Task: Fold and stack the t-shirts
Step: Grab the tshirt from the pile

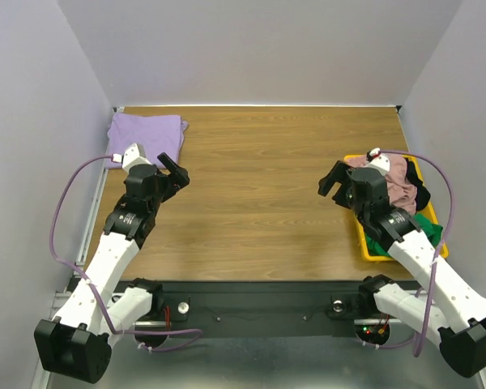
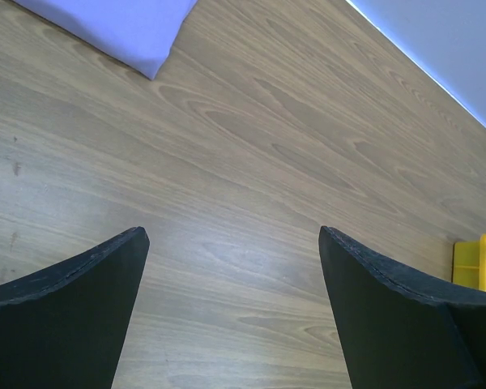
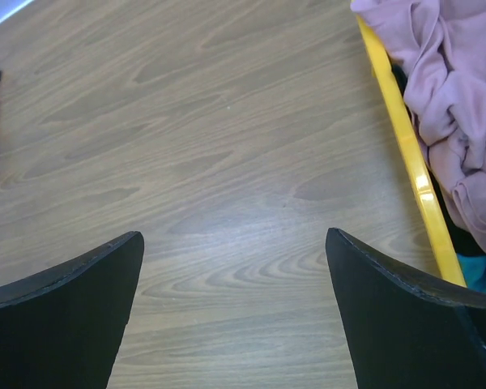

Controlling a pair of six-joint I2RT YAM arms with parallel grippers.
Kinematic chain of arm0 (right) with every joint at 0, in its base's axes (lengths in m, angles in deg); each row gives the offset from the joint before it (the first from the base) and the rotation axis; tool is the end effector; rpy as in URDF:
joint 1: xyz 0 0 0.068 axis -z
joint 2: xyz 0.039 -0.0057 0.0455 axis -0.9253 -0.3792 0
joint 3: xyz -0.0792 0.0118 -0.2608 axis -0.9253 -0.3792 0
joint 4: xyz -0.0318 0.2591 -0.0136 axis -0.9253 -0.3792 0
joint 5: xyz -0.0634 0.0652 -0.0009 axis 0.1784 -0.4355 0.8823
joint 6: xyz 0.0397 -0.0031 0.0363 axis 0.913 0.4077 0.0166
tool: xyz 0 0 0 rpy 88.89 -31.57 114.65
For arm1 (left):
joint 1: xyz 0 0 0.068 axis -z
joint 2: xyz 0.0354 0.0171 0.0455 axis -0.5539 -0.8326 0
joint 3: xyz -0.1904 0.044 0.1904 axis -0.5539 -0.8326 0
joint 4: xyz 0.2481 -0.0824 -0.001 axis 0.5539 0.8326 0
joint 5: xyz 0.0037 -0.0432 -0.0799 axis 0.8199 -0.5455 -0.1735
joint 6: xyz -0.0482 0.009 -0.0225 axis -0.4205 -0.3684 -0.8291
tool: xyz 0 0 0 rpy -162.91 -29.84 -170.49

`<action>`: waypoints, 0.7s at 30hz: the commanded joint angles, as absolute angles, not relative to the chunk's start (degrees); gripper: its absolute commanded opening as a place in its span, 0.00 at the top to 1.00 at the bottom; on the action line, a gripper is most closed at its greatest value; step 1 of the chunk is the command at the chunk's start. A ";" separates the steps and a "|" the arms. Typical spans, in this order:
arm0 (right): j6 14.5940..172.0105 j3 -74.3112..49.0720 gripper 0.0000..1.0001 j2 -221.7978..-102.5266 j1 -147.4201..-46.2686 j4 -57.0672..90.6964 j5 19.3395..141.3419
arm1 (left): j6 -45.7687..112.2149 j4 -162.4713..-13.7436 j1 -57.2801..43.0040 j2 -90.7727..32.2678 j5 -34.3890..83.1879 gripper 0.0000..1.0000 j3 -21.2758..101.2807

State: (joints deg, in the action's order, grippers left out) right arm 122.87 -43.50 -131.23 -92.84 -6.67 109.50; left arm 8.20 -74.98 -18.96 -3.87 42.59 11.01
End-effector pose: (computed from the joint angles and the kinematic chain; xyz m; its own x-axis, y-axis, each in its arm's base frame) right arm 0.1809 0.0704 0.3002 -0.4215 0.4118 -0.8079 0.1791 0.9112 0.3710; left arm 0.1994 -0.0459 0.3126 -0.2924 -0.5304 -0.7957 -0.1041 0.8448 -0.5249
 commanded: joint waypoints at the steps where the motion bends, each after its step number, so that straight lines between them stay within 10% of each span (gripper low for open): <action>1: 121.29 -39.83 0.00 -130.21 -92.94 -5.88 113.28 | 7.45 -75.54 -18.61 -3.24 42.77 0.01 13.36; 10: 121.12 -31.14 0.00 -140.29 -90.14 -8.16 128.23 | 6.92 -78.17 -16.24 -7.28 40.05 0.01 13.27; 21: 117.07 -20.32 0.00 -157.71 -69.67 -8.69 118.85 | 7.36 -80.99 -12.98 -11.68 39.43 0.01 12.83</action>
State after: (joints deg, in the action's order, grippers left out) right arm 118.80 -24.20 -153.96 -76.12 -8.85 122.53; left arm 6.91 -77.67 -13.71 -11.08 39.69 11.01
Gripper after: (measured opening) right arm 0.998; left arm 0.985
